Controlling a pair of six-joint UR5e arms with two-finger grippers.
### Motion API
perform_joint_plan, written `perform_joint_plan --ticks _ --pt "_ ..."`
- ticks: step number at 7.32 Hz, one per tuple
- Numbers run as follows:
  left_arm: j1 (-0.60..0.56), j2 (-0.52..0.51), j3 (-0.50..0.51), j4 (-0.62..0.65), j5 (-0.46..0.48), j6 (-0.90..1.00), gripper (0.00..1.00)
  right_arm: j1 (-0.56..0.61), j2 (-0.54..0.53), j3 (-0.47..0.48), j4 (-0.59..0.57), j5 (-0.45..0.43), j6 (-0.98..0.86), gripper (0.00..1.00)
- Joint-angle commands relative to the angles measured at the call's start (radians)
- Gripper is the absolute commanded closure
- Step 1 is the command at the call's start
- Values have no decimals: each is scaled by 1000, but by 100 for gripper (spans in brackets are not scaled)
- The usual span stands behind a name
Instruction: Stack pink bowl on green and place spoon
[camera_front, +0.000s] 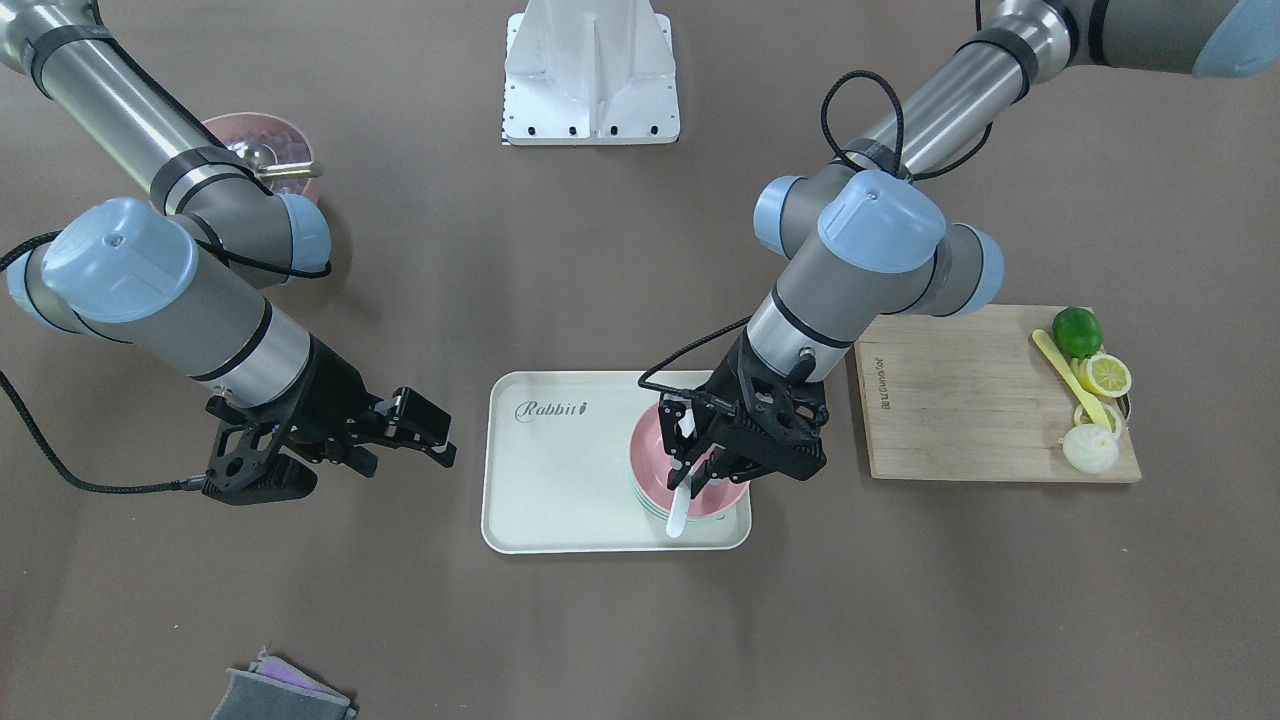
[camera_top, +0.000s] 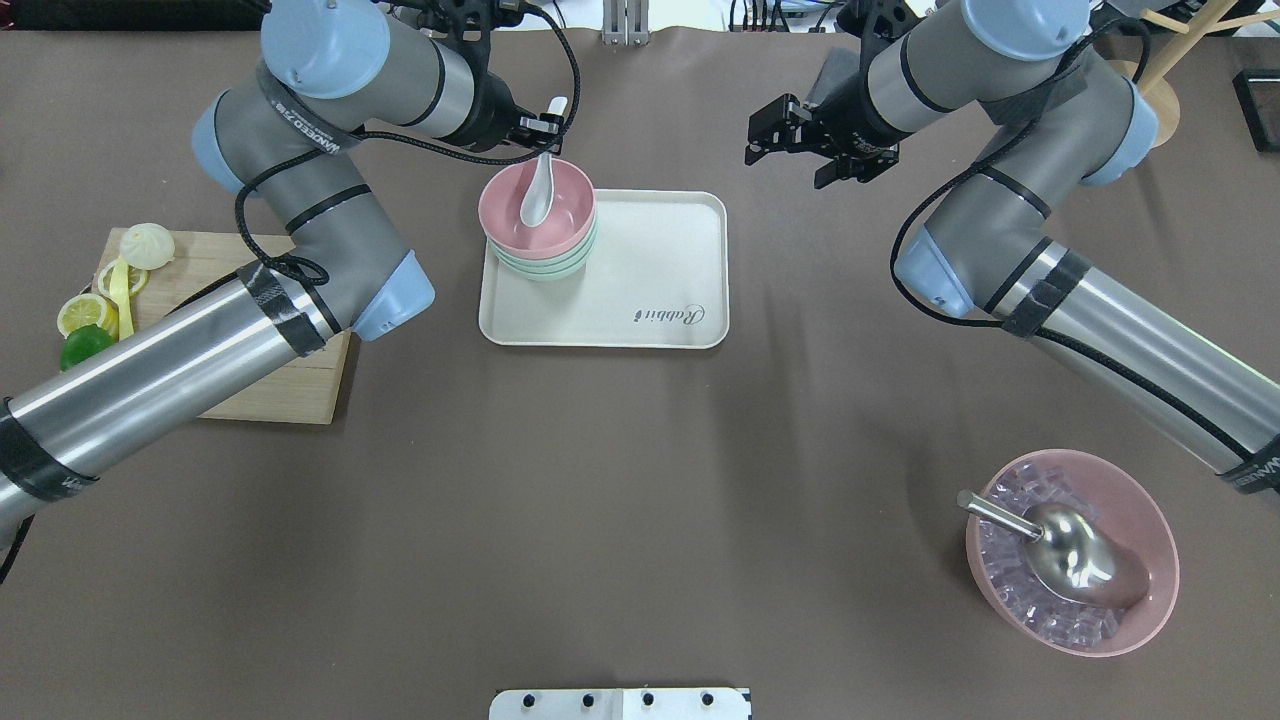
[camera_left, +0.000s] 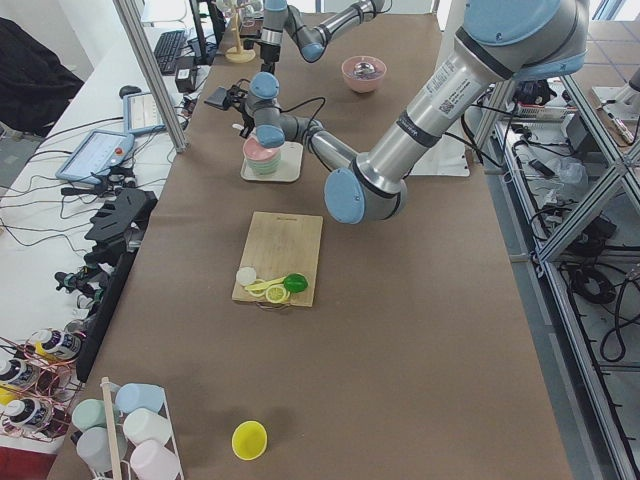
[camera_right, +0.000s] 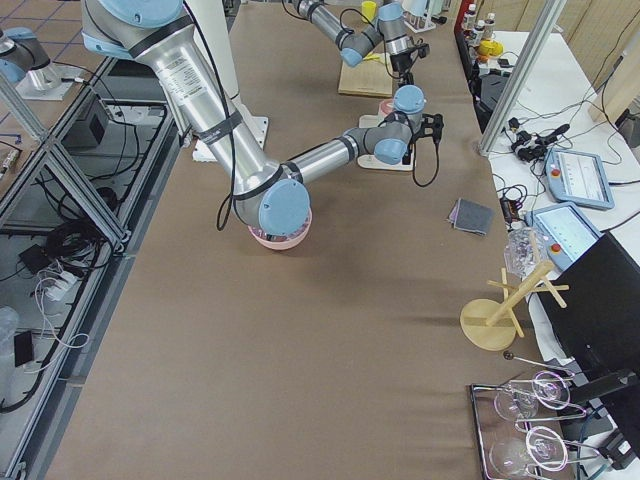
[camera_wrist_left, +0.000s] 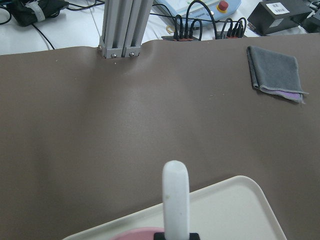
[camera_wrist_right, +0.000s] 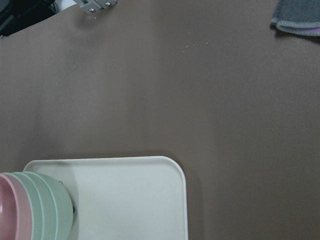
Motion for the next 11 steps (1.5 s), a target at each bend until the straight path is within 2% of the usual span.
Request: perform_joint_plan --ticks 1,3,4,6,7,9,10,11 --pt "1 2 -8 -3 6 0 2 0 0 0 0 -2 0 0" --pt "-7 2 -16 -1 7 -38 2 4 0 0 -2 -2 -2 0" --pt "-52 12 -33 5 -3 -29 3 30 -6 0 -6 9 -2 0" --pt "-83 163 -173 24 -5 -29 2 122 -93 24 -70 29 -120 0" --pt "-100 230 -233 31 -11 -29 2 171 -153 79 -169 50 -253 0" --pt "-259 355 -345 123 -214 -28 2 279 -298 208 -408 64 -560 0" --pt "-347 403 -396 225 -298 -22 2 322 -357 227 -479 63 -681 0" --pt "-423 479 -437 308 -363 73 2 371 -432 227 -498 64 -810 0"
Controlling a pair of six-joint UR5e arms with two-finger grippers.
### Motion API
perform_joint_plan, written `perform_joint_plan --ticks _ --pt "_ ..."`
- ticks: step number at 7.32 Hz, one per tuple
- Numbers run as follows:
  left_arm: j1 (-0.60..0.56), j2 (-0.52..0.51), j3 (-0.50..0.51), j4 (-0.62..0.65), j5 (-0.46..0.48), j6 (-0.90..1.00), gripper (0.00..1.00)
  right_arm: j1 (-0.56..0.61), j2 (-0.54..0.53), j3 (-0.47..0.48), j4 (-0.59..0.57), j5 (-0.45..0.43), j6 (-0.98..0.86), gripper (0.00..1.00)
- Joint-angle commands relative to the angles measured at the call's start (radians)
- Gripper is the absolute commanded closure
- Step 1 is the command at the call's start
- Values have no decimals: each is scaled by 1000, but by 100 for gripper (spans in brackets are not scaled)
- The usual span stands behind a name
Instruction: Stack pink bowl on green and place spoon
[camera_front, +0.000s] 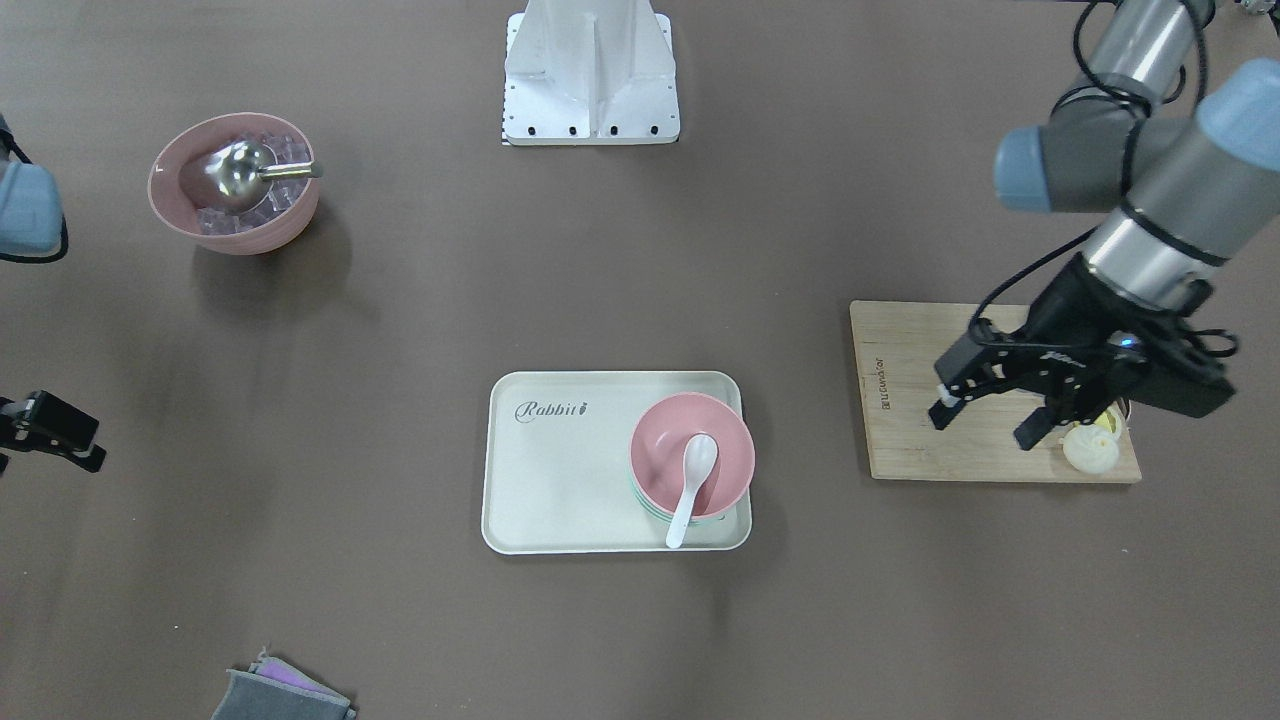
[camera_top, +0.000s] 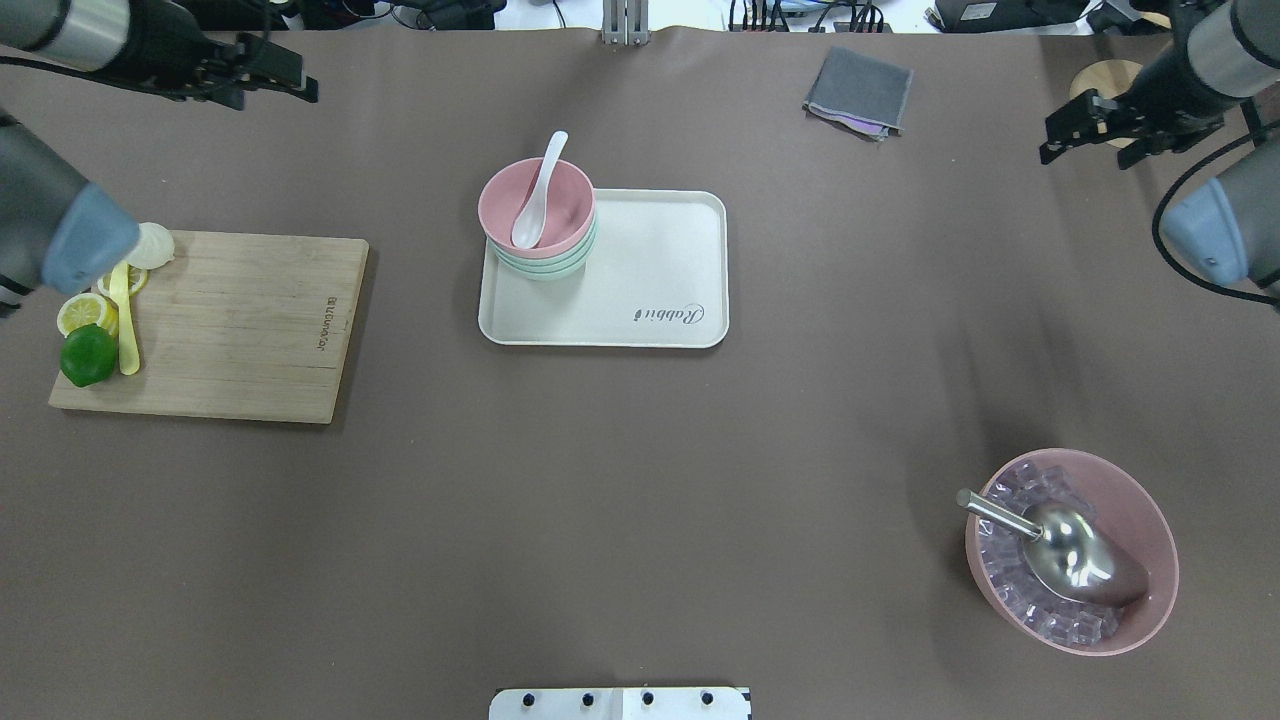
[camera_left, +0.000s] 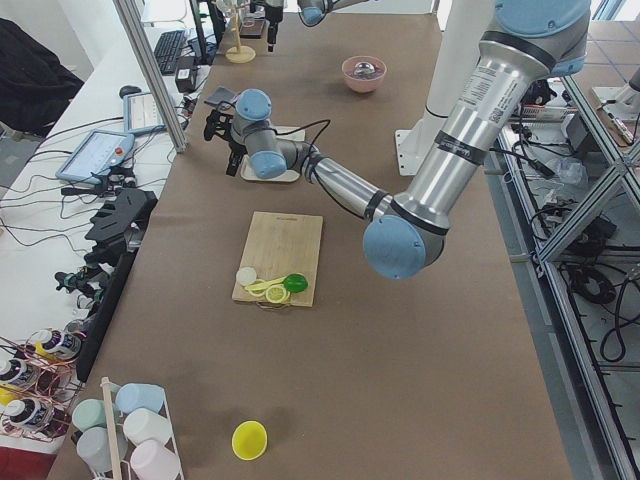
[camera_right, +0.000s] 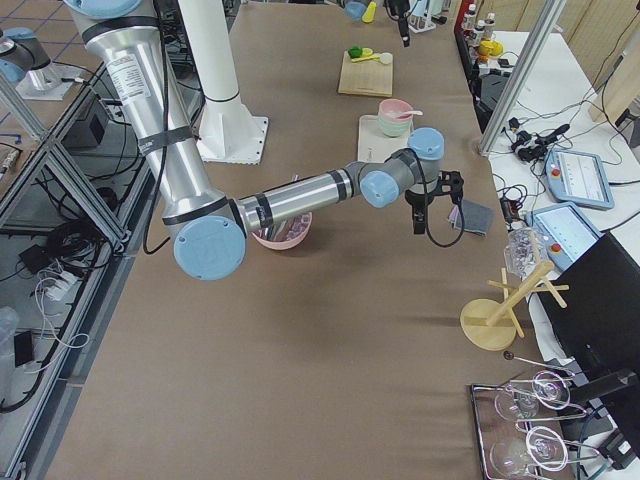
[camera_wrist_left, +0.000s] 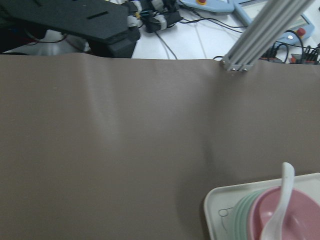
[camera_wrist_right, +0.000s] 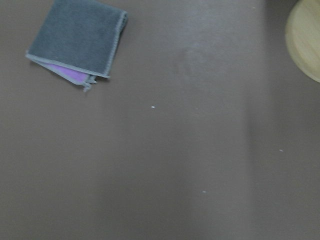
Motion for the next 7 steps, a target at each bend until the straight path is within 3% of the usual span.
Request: perform_joint_plan --ticks 1,3,5,7 --pt "-176 180 -89 196 -110 226 2 105 -146 14 -61 0 -263 0" --pt "-314 285 -86 443 -38 646 2 161 -192 16 -149 -2 -425 0" --pt "-390 282 -69 647 -39 783 2 204 -204 13 -310 0 -572 0" --pt "-412 302 -32 633 -45 789 2 220 -261 9 -334 -3 -606 0"
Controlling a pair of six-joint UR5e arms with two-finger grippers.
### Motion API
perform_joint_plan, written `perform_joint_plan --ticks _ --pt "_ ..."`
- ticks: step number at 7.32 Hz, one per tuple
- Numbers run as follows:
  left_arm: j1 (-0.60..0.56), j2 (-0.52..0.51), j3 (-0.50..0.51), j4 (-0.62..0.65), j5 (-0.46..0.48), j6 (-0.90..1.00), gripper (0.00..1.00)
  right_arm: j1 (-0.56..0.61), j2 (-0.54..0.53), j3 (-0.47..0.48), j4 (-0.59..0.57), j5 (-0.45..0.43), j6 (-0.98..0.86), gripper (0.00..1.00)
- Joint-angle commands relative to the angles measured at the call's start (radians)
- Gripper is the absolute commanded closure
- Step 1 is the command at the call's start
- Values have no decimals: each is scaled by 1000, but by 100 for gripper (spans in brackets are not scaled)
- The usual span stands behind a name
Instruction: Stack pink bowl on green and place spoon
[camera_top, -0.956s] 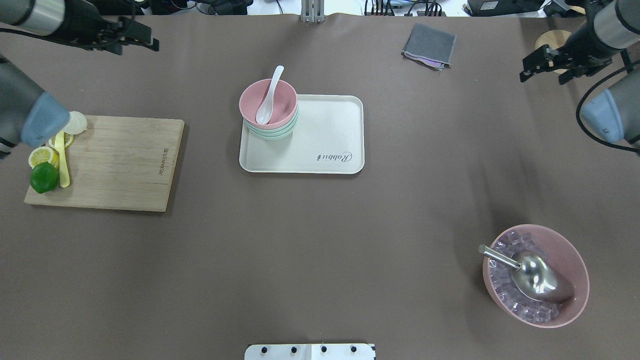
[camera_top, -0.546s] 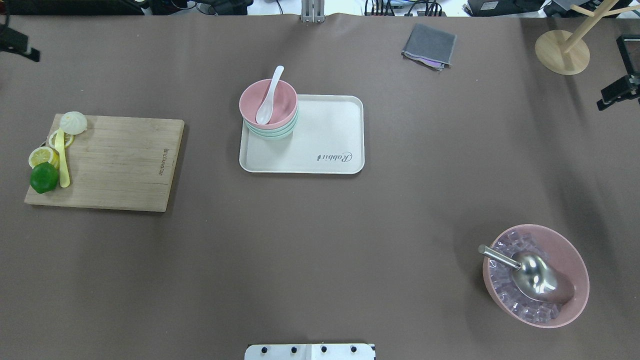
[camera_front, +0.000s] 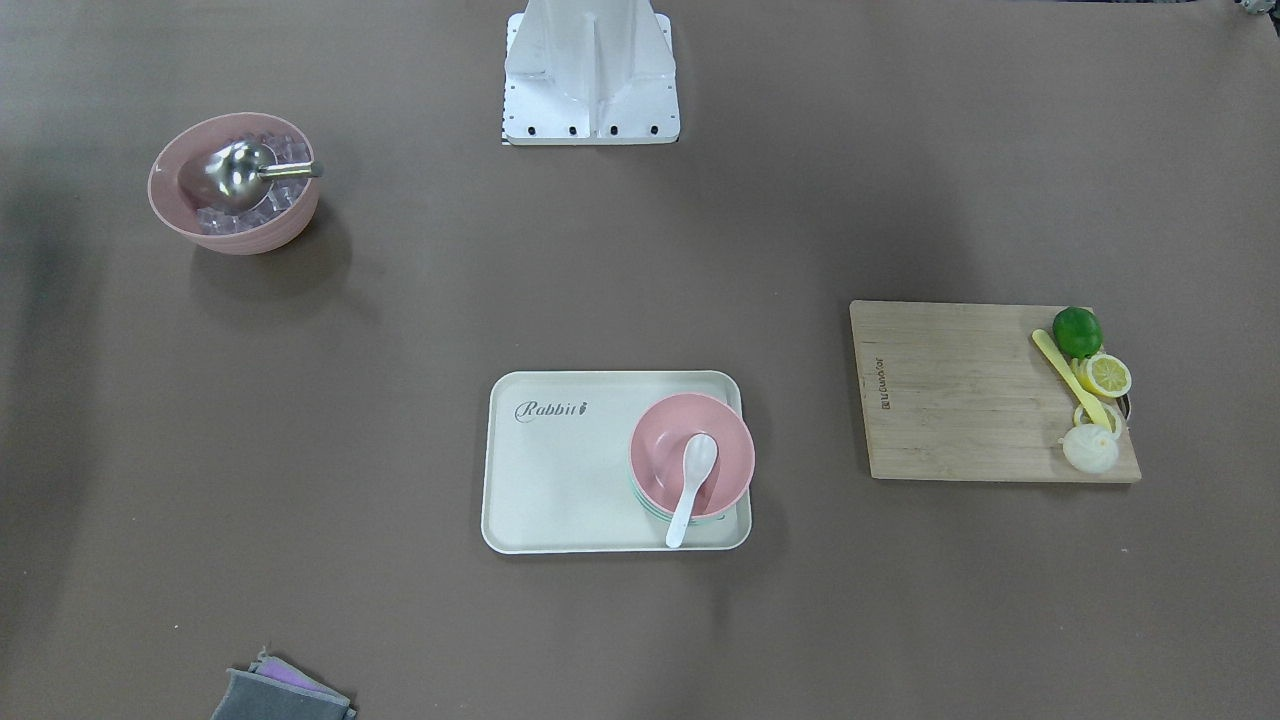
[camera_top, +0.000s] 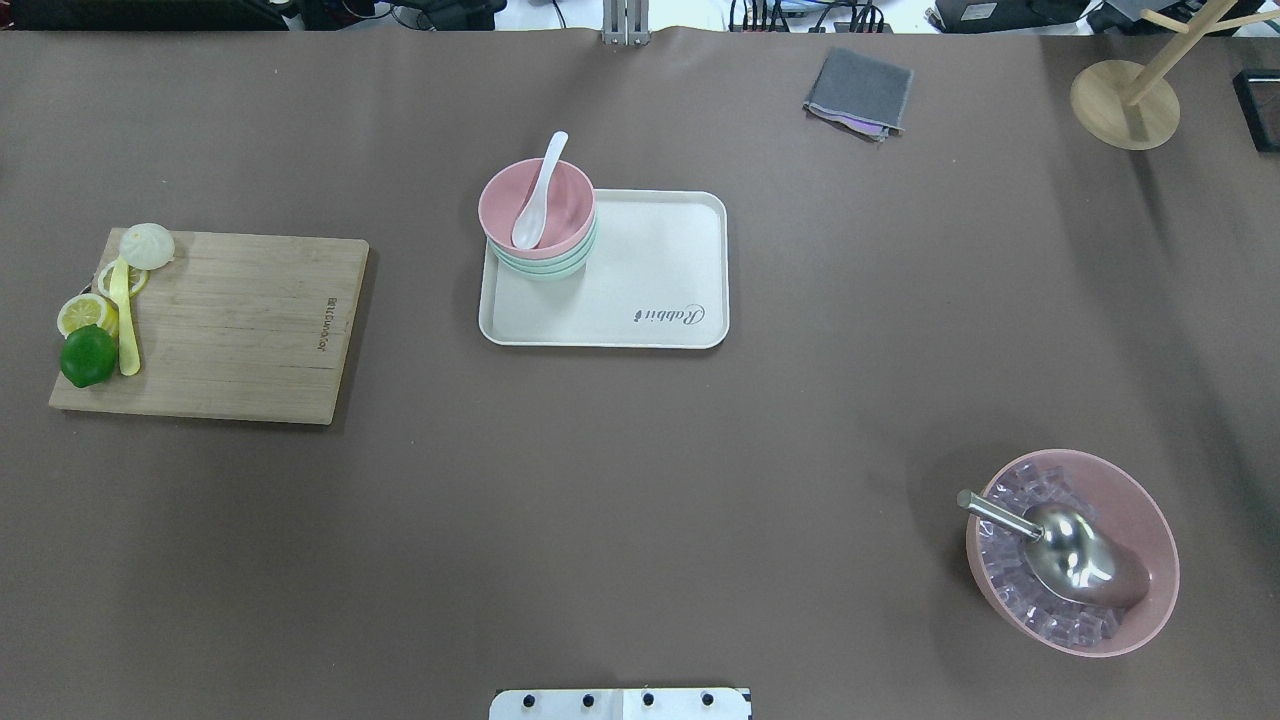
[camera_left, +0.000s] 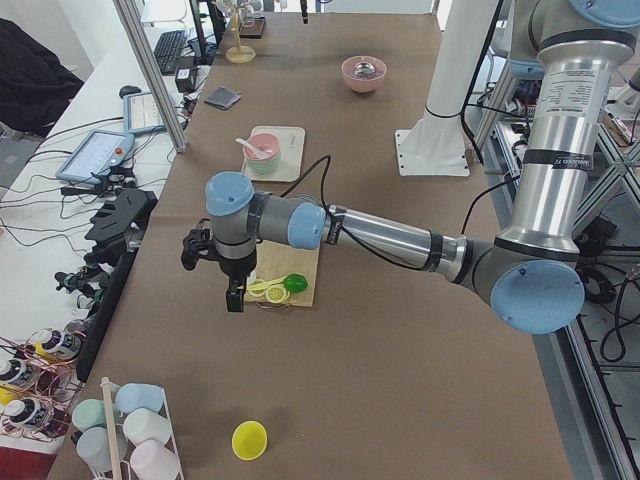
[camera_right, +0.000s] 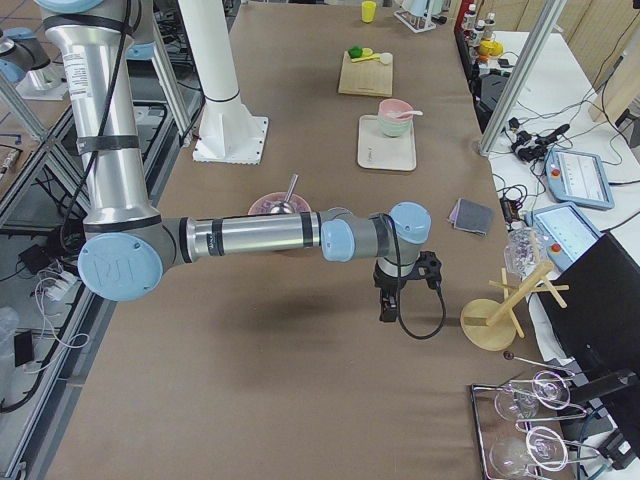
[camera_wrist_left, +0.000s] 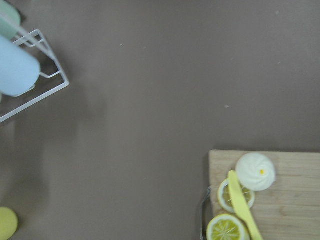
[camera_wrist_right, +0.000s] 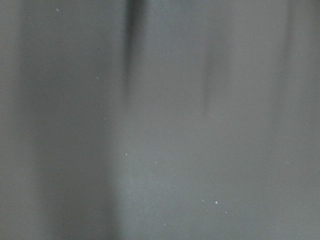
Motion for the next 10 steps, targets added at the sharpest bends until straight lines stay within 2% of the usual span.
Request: perform_joint_plan --ticks 1,2,3,4,6,8,10 --pt "-33 23 39 -57 -4 20 2 26 -57 0 -17 2 -21 0" --pt "-38 67 41 -122 -2 18 2 29 -92 2 0 22 -21 0" --pt "-38 89 50 -129 -2 20 2 43 -101 2 55 28 -11 0" --pt "-35 97 65 -129 4 21 2 67 -83 21 51 52 -11 0" --pt "-32 95 123 -130 7 23 2 110 -82 61 36 153 35 0" --pt "-29 75 112 -130 -7 11 2 110 -88 66 42 155 57 0" --pt "-27 59 90 -124 -127 6 2 110 -82 68 43 155 91 0"
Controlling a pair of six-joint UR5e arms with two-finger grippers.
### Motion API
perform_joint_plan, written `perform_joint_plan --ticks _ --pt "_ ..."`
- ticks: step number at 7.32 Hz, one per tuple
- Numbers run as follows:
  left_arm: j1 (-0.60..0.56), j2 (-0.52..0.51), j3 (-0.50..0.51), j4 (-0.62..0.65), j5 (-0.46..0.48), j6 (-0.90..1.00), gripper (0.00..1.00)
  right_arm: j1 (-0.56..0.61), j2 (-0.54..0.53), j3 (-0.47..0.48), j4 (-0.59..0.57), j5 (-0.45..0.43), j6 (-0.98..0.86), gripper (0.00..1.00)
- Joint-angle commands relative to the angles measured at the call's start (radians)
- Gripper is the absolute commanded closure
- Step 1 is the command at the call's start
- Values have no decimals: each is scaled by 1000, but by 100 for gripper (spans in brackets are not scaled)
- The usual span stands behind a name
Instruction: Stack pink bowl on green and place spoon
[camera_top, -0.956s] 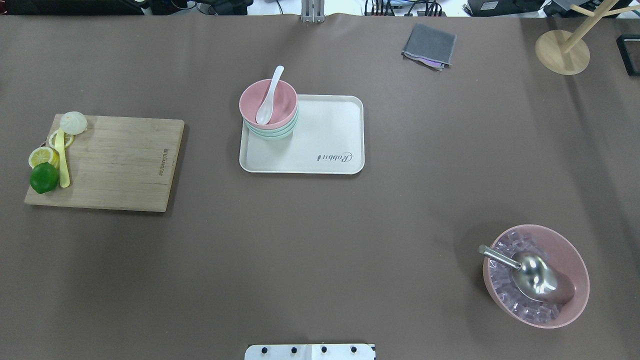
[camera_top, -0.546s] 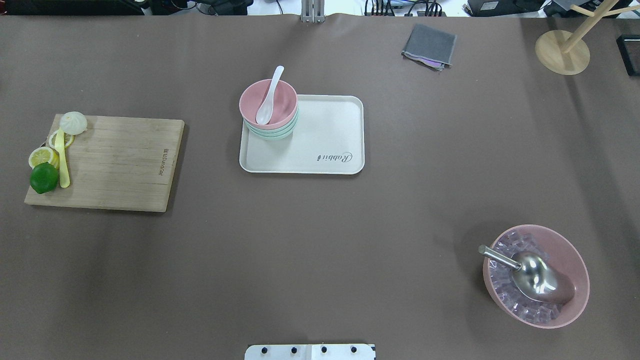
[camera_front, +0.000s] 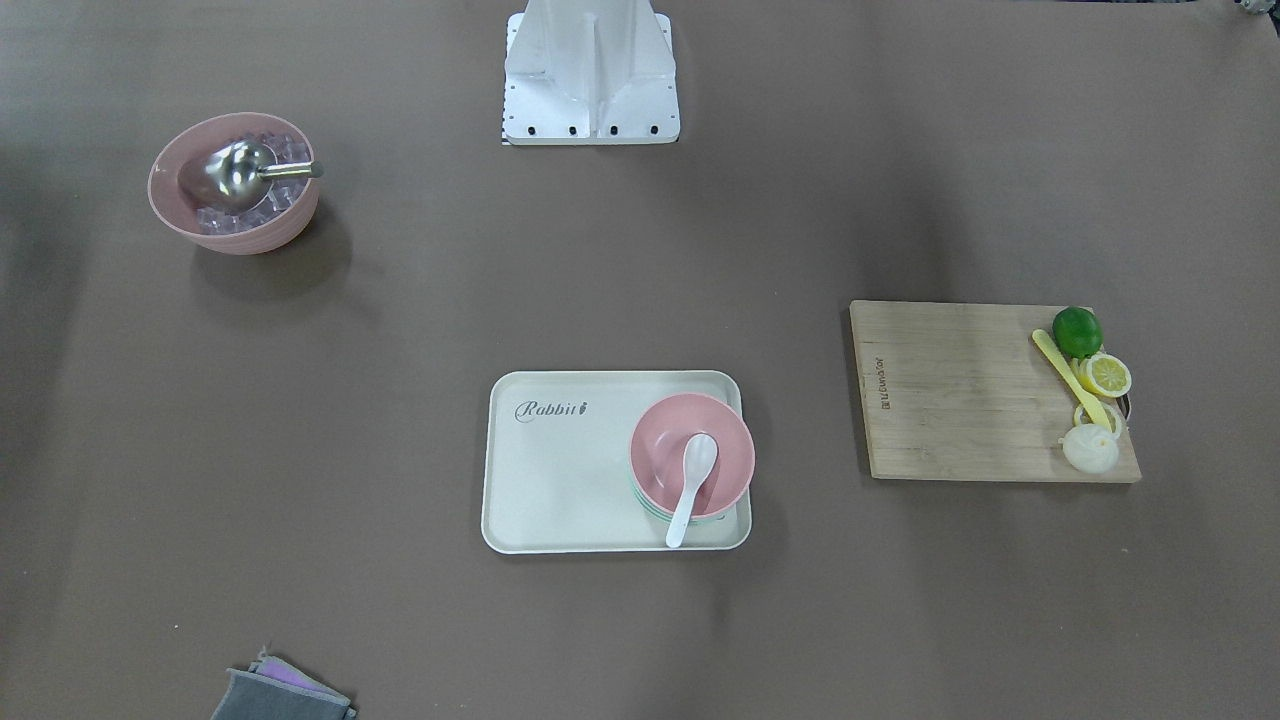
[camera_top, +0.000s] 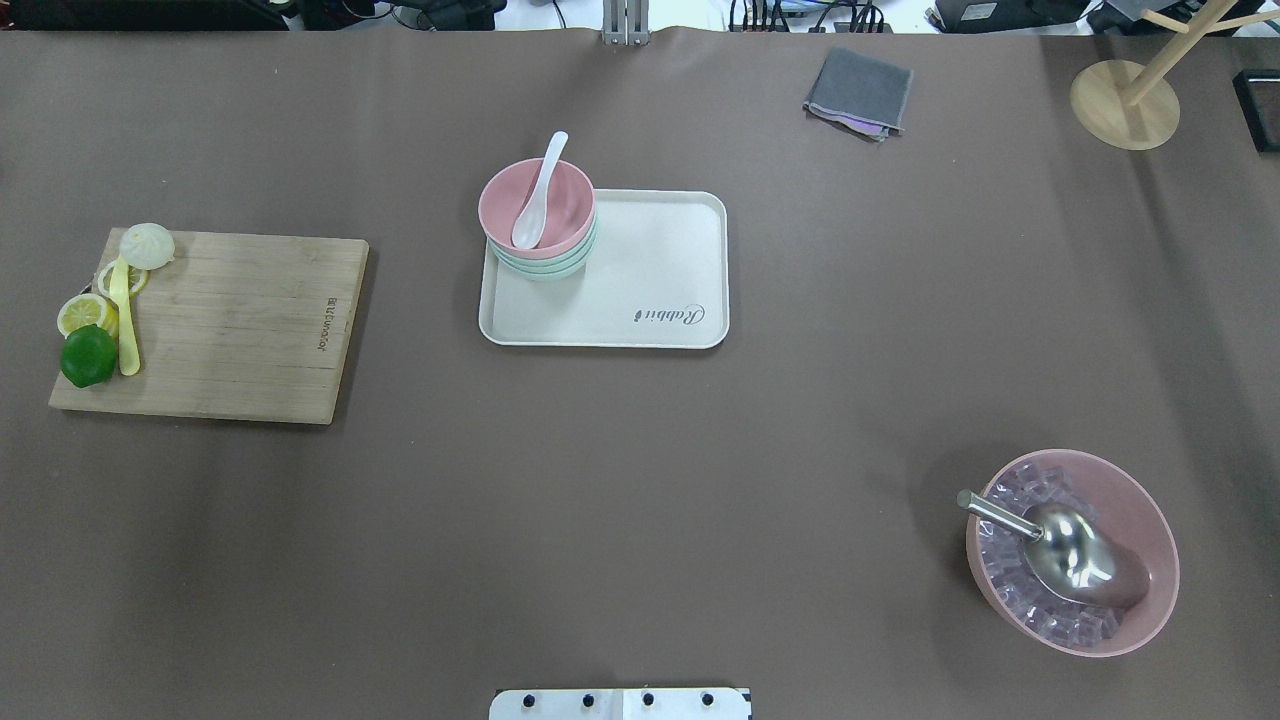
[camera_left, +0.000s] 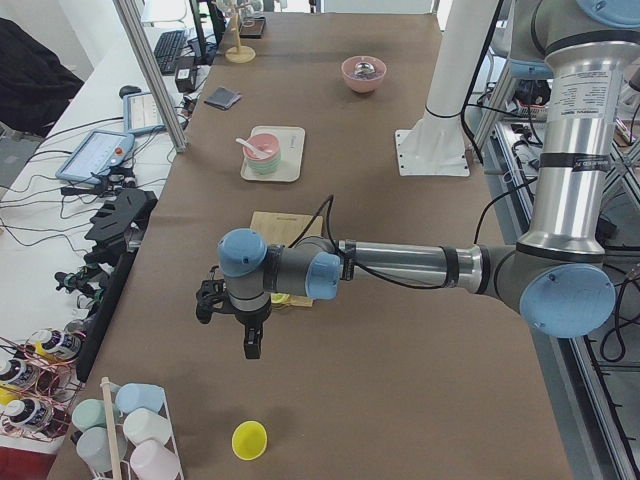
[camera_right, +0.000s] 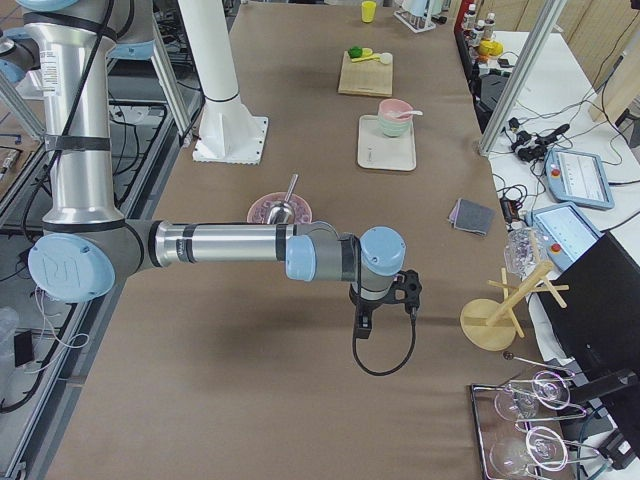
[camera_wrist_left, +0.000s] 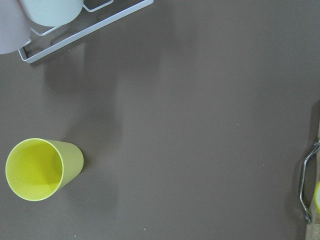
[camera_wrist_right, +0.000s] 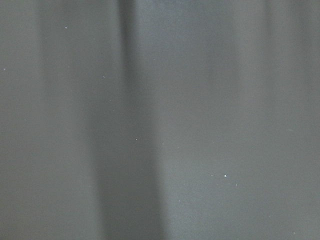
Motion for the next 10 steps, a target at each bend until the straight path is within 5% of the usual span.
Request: perform_joint_plan --ticks 1,10 --pt "4 -12 -5 3 -67 -2 2 1 3 9 1 7 23 0" --pt "6 4 5 3 -64 9 2 -1 18 17 2 10 51 0"
